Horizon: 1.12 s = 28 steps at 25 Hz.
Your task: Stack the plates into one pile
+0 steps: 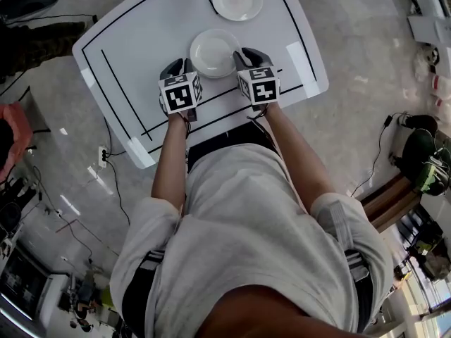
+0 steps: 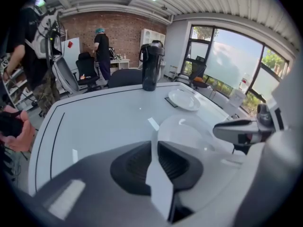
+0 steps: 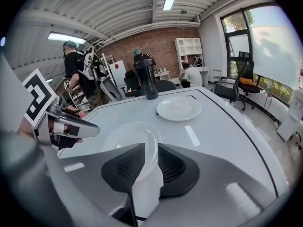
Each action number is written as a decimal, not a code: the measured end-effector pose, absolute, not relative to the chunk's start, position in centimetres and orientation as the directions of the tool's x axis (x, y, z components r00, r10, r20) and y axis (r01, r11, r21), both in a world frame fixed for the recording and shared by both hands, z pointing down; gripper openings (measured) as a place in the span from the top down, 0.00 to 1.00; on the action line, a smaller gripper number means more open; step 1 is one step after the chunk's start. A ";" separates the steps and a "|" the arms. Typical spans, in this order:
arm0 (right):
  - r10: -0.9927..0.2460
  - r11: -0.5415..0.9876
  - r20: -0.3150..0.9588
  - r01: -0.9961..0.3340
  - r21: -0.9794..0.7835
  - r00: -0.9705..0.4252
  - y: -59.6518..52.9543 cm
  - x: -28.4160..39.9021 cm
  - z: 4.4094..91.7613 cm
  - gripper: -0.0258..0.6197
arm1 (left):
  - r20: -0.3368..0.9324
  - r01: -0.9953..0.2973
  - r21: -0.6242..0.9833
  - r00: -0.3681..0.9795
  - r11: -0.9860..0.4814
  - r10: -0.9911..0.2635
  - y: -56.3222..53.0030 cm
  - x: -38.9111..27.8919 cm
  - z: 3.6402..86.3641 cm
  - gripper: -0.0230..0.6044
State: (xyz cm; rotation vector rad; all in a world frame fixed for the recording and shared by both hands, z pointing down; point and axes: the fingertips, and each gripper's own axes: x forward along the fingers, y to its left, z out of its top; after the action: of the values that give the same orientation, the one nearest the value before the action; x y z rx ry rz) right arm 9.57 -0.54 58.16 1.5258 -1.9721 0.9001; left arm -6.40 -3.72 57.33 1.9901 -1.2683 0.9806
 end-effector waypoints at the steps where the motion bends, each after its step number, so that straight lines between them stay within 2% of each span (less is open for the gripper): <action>1: -0.657 0.179 0.703 -0.962 -0.205 -0.272 -0.5 9.5 57.6 0.84 | 0.811 -0.927 0.082 0.276 -0.366 -0.516 -3.3 -6.5 56.7 0.92; 2: -0.670 0.202 0.685 -0.958 -0.203 -0.286 -0.4 9.3 56.9 0.87 | 0.798 -0.932 0.087 0.276 -0.352 -0.536 -2.9 -6.5 56.0 0.96; 5: -0.704 0.272 0.629 -0.943 -0.191 -0.330 0.0 8.6 54.7 0.96 | 0.765 -0.938 0.086 0.278 -0.336 -0.580 -1.3 -6.0 54.0 0.96; 10: -0.741 0.322 0.565 -0.930 -0.176 -0.363 1.3 7.8 51.2 0.96 | 0.738 -0.939 0.080 0.281 -0.335 -0.613 1.2 -5.5 51.4 0.96; 24: -0.848 0.300 0.468 -0.953 0.041 -0.247 3.3 7.0 42.9 0.96 | 0.604 -0.861 0.219 0.489 -0.459 -0.629 1.9 -3.2 44.0 0.96; 28: -0.872 0.265 0.430 -0.964 0.010 -0.235 3.4 7.5 40.7 0.96 | 0.580 -0.846 0.214 0.512 -0.488 -0.634 1.0 -3.2 43.0 0.96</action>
State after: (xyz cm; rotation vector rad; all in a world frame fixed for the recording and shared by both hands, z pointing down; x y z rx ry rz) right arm 7.46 3.37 40.71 1.6751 -2.1925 0.3665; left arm -3.24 1.00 42.97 2.2791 -1.2112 0.5956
